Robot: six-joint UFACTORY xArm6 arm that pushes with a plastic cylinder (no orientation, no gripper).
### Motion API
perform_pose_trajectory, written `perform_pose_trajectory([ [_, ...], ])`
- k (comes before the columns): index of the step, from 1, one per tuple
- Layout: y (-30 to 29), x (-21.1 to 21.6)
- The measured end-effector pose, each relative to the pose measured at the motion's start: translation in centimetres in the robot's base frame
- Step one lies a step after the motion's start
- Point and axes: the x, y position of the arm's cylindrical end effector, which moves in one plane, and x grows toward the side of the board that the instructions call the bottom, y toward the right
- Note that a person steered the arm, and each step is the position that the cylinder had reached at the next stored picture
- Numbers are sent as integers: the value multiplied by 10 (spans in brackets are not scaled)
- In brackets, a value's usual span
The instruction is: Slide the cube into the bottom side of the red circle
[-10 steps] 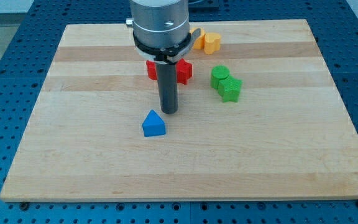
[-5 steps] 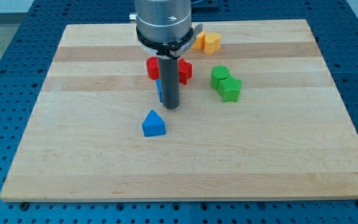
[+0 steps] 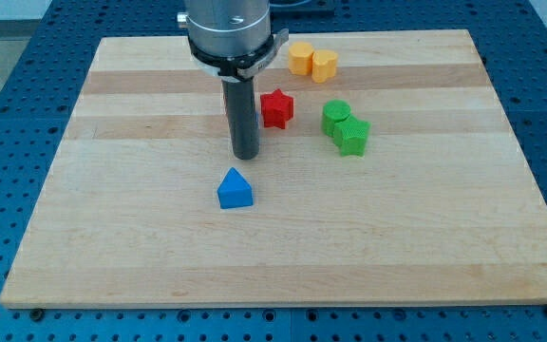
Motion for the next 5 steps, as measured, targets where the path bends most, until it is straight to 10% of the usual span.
perform_pose_trajectory([
  [5,11,-8],
])
